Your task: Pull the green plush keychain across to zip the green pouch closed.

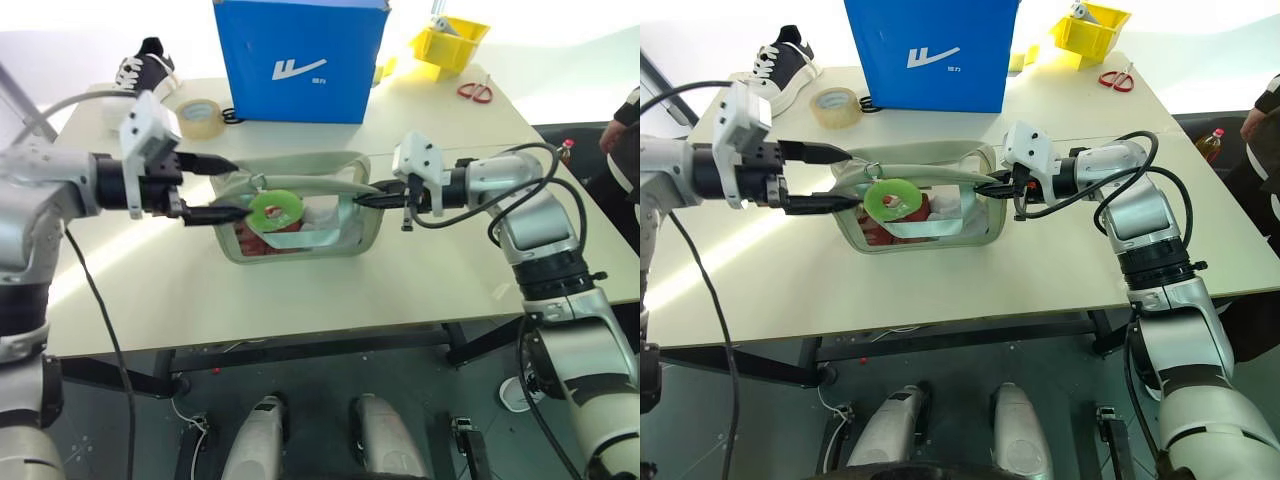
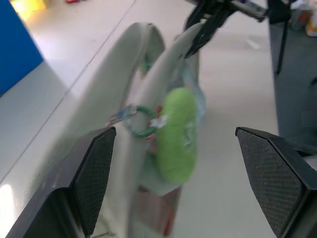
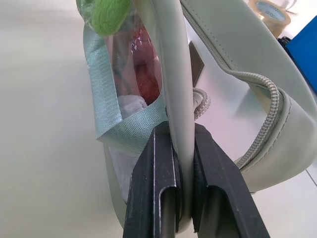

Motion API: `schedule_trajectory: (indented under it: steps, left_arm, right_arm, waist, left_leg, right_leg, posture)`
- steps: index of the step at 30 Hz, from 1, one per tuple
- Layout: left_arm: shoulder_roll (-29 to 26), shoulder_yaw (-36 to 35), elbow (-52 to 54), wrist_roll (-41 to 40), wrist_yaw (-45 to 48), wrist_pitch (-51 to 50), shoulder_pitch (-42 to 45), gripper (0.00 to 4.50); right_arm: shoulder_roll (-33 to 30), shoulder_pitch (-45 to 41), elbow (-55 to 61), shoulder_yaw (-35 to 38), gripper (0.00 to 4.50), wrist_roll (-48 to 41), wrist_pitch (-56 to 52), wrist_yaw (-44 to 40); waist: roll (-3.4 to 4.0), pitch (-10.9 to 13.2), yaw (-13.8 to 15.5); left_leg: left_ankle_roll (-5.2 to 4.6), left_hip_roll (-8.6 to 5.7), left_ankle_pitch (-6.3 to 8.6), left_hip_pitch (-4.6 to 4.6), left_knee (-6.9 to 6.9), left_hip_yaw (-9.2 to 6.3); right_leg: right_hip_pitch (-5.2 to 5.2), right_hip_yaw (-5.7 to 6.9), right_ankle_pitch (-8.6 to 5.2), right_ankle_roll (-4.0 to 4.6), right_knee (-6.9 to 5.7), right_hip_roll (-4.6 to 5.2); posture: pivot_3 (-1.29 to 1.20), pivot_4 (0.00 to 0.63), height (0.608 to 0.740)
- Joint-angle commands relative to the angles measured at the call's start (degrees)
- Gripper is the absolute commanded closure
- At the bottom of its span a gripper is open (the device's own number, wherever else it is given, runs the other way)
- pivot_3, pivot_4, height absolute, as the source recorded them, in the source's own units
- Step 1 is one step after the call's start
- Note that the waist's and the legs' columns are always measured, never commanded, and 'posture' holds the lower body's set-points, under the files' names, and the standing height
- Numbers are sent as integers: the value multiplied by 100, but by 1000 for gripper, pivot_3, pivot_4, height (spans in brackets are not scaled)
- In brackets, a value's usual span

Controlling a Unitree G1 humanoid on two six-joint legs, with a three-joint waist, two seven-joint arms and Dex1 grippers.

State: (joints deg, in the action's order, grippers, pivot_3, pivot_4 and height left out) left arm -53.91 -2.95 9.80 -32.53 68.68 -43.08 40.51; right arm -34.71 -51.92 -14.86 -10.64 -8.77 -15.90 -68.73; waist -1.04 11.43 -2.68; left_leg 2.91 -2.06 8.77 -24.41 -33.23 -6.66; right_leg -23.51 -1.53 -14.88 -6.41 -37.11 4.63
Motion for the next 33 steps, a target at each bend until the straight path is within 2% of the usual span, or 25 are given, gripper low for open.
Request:
schedule_trajectory:
  steps: [1,8,15,19,22,28,33]
  left_arm:
    - [-49,-71,297,-184,-46,-178,-91,380]
    - [11,169,-36,76,-54,7,-265,380]
    - [456,357,-651,325,-225,302,-97,380]
    - [674,305,-679,214,-293,138,96,380]
    - [804,267,-687,216,-385,139,137,1207]
    - [823,154,-397,-69,-355,-130,146,4376]
    - [830,-268,-311,-771,-537,-899,506,4450]
  right_arm:
    - [-17,-75,214,163,4500,-73,21,65]
    - [-5,-44,265,162,4500,-88,-9,97]
    - [-1,10,366,156,4500,-108,-54,107]
    - [-7,40,415,157,4500,-111,-76,120]
    - [-11,60,443,155,4500,-121,-89,131]
    - [-25,68,449,154,4500,-113,-71,149]
    - [-74,1,311,181,4500,-43,44,179]
  waist:
    - [0,0,3]
    - [0,0,11]
    - [0,0,15]
    - [0,0,15]
    - [0,0,15]
    - [0,0,12]
    - [0,0,13]
  left_leg:
    - [0,0,0,0,0,0]
    - [0,0,0,0,-1,0]
    - [0,0,0,0,-1,0]
    - [0,0,0,-1,-2,-1]
    - [0,-1,0,-1,-2,-1]
    - [0,-1,0,-1,-2,-1]
    - [0,-1,0,-1,-2,-2]
  right_leg:
    - [0,0,0,0,-1,-1]
    - [1,0,0,1,0,-1]
    - [0,0,0,1,0,-1]
    - [0,1,1,1,0,-1]
    - [1,0,0,0,1,0]
    - [0,0,1,0,0,0]
    - [1,1,1,0,0,-1]
  posture:
    - [0,150,740]
    - [0,150,740]
    - [0,150,740]
    - [0,150,740]
    - [0,150,740]
    - [0,150,740]
    - [0,150,740]
